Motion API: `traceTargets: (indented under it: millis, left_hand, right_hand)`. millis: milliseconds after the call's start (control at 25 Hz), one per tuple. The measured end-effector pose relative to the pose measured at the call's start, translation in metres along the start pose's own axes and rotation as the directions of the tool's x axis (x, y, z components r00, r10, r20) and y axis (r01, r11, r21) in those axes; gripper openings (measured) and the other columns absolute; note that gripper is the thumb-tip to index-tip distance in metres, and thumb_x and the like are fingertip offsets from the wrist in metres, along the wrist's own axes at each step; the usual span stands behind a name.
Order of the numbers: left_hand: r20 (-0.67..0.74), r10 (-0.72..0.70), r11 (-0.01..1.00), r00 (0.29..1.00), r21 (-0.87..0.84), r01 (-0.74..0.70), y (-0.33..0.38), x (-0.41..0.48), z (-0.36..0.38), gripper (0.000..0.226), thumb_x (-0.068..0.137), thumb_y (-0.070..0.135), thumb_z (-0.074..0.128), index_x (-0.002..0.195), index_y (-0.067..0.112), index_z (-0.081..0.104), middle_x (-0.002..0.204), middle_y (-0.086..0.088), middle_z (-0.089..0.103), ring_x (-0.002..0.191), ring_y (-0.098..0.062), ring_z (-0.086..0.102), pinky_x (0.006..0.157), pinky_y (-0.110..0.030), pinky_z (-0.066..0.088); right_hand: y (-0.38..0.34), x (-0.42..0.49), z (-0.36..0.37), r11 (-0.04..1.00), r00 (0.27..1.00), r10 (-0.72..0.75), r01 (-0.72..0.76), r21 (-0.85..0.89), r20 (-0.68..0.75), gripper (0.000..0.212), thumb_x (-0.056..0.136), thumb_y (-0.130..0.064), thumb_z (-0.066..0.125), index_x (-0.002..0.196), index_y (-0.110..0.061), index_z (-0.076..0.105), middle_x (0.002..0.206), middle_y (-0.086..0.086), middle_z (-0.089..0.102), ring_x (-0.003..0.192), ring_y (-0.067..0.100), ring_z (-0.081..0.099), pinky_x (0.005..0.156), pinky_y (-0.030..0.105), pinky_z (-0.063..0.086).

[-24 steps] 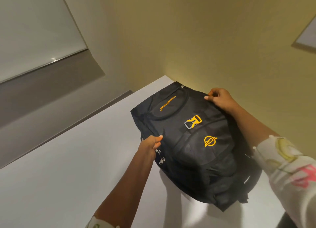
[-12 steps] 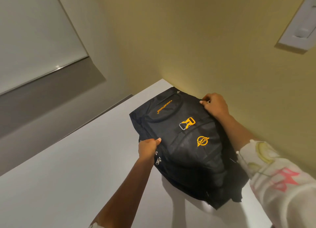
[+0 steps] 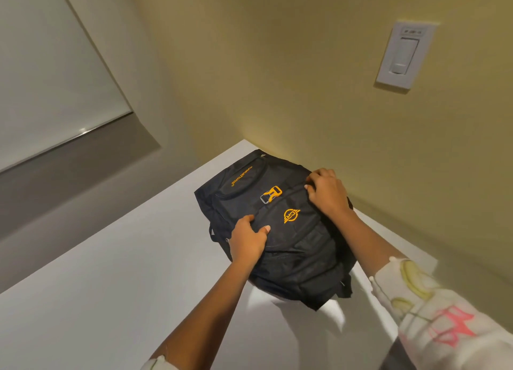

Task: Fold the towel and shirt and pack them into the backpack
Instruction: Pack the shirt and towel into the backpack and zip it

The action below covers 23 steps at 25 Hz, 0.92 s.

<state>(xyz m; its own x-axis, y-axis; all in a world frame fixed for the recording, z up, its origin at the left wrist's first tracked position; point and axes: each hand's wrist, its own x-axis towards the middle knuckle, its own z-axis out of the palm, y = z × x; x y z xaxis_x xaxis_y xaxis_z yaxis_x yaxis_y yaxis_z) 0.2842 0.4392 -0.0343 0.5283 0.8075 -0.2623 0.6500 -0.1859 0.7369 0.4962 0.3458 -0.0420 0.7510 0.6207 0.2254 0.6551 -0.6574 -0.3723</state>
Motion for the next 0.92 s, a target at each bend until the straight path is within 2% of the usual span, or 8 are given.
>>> traceTargets:
  millis: [280, 480, 920]
  left_hand:
    - [0.077, 0.107, 0.985, 0.991, 0.127, -0.116, 0.0, -0.051, 0.003, 0.051, 0.089, 0.036, 0.067, 0.135, 0.018, 0.053, 0.14, -0.001, 0.054, 0.126, -0.026, 0.052, 0.105, -0.044, 0.041]
    - [0.134, 0.173, 0.973, 0.976, 0.127, -0.19, -0.012, -0.102, 0.001, 0.051, 0.089, 0.036, 0.067, 0.135, 0.019, 0.052, 0.139, -0.001, 0.054, 0.126, -0.028, 0.052, 0.106, -0.048, 0.041]
    - [0.206, 0.335, 0.916, 0.92, 0.16, -0.369, -0.057, -0.25, -0.004, 0.051, 0.091, 0.033, 0.066, 0.137, 0.018, 0.05, 0.142, 0.002, 0.051, 0.129, -0.023, 0.048, 0.108, -0.042, 0.036]
  right_hand:
    - [0.009, -0.078, -0.024, 1.0, 0.999, 0.019, -0.019, 0.012, -0.046, 0.019, 0.088, -0.022, 0.064, 0.103, -0.011, 0.07, 0.113, 0.008, 0.062, 0.11, 0.031, 0.052, 0.088, 0.039, 0.044]
    - [0.004, -0.155, -0.046, 0.997, 0.997, 0.074, -0.074, -0.005, -0.037, 0.019, 0.092, -0.025, 0.061, 0.105, -0.013, 0.069, 0.116, 0.006, 0.061, 0.111, 0.026, 0.052, 0.091, 0.041, 0.047]
    - [-0.013, -0.345, -0.096, 0.98, 0.985, 0.167, -0.17, -0.101, -0.038, 0.024, 0.096, -0.026, 0.057, 0.114, -0.014, 0.067, 0.127, 0.003, 0.06, 0.121, 0.025, 0.047, 0.095, 0.04, 0.042]
